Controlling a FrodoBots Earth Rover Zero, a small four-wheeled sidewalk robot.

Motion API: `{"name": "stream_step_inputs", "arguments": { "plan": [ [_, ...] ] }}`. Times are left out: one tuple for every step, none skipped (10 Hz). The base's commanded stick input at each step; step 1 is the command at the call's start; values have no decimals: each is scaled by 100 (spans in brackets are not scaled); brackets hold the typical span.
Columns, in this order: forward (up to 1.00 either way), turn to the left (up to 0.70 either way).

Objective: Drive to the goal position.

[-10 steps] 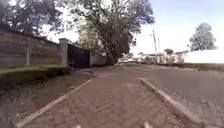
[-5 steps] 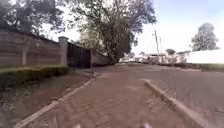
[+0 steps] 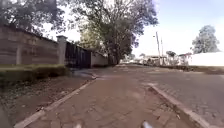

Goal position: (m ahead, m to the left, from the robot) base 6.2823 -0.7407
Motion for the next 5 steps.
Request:
{"name": "stream_step_inputs", "arguments": {
  "plan": [
    [70, 0],
    [70, 0],
    [70, 0],
    [70, 0],
    [70, 0]
  ]
}}
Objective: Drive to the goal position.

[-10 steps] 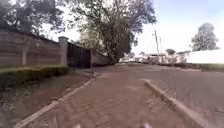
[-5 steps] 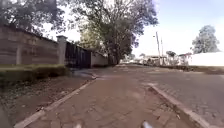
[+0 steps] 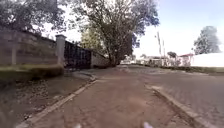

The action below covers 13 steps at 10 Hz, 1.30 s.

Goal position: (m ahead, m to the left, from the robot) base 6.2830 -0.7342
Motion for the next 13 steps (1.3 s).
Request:
{"name": "stream_step_inputs", "arguments": {
  "plan": [
    [70, 0],
    [70, 0],
    [70, 0],
    [70, 0],
    [70, 0],
    [70, 0],
    [70, 0],
    [70, 0],
    [70, 0],
    [70, -34],
    [70, -35],
    [70, -35],
    [70, -35]
  ]
}}
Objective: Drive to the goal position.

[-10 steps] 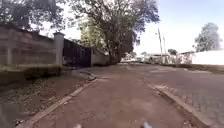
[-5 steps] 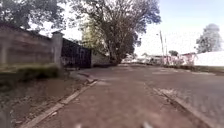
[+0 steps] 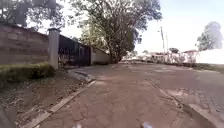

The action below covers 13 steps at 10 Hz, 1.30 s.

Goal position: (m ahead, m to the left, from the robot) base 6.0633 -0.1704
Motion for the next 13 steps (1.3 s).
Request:
{"name": "stream_step_inputs", "arguments": {
  "plan": [
    [70, -35],
    [70, -35],
    [70, -35],
    [70, -35],
    [70, -35],
    [70, -20],
    [70, -2],
    [70, 0],
    [70, 0],
    [70, 0],
    [70, 0],
    [70, 0],
    [70, 0]
  ]
}}
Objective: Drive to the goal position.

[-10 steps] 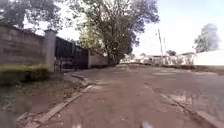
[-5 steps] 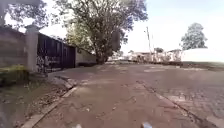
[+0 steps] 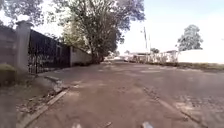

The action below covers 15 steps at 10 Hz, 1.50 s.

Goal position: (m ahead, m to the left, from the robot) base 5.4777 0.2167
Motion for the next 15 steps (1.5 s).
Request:
{"name": "stream_step_inputs", "arguments": {
  "plan": [
    [70, 0],
    [70, 0],
    [70, 0],
    [70, 0],
    [70, 0],
    [70, 0],
    [70, 0],
    [70, 0],
    [70, 0],
    [70, 0],
    [70, 0],
    [70, 0],
    [70, 0],
    [70, 0],
    [70, 0]
  ]
}}
